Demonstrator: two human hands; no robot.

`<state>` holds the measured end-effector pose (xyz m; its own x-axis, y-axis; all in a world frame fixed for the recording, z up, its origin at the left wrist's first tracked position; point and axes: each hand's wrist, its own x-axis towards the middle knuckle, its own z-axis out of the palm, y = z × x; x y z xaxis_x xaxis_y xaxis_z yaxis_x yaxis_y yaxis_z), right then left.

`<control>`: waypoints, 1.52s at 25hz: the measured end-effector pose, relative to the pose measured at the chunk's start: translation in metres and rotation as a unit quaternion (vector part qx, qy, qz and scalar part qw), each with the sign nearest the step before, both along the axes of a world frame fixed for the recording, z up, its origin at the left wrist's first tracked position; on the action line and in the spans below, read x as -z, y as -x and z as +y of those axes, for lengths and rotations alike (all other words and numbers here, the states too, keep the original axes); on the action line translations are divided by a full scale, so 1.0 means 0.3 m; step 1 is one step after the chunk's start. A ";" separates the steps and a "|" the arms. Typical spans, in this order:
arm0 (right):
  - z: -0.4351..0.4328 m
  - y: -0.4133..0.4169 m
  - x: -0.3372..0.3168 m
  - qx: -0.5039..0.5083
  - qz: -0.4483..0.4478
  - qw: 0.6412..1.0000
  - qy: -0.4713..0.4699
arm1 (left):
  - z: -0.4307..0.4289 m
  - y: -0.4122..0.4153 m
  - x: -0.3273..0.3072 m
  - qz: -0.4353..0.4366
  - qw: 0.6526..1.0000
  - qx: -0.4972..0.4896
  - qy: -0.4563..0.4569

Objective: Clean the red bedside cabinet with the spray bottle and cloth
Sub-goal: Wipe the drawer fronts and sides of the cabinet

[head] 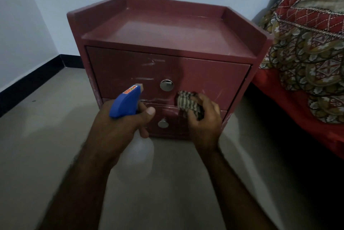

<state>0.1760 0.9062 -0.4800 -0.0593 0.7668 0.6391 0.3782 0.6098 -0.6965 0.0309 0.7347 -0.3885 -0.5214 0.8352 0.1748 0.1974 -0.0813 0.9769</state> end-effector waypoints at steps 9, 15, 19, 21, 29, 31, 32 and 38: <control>0.009 -0.059 0.030 0.018 -0.009 0.999 0.049 | 0.016 0.000 0.003 0.009 1.000 0.004 0.003; 0.057 -0.072 0.003 0.041 0.066 0.997 0.024 | 0.016 -0.021 0.017 0.011 1.000 0.009 0.009; 0.041 -0.081 0.084 0.019 0.087 0.990 0.108 | 0.023 -0.026 0.009 0.023 1.000 0.014 0.007; 0.067 -0.085 0.064 0.013 0.104 0.988 0.112 | 0.020 -0.031 0.013 0.022 1.000 0.016 0.001; 0.056 -0.107 0.119 0.023 0.109 0.986 0.123 | 0.025 -0.061 -0.004 0.023 0.999 0.025 0.000; 0.056 -0.125 0.116 0.026 0.105 0.987 0.121 | 0.019 -0.059 -0.003 0.018 1.000 0.025 -0.006; 0.065 -0.131 0.097 0.030 0.108 0.988 0.108 | 0.015 -0.056 0.002 0.020 0.999 0.024 -0.006; 0.093 -0.148 0.031 0.039 0.141 0.987 0.070 | 0.016 -0.050 0.011 0.031 0.999 0.019 0.000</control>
<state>0.2203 0.9340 -0.4894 0.1686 0.8444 0.5085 0.1997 0.4759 -0.8565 0.0461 0.7395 -0.3918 -0.4770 0.8545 0.2056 0.2539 -0.0900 0.9630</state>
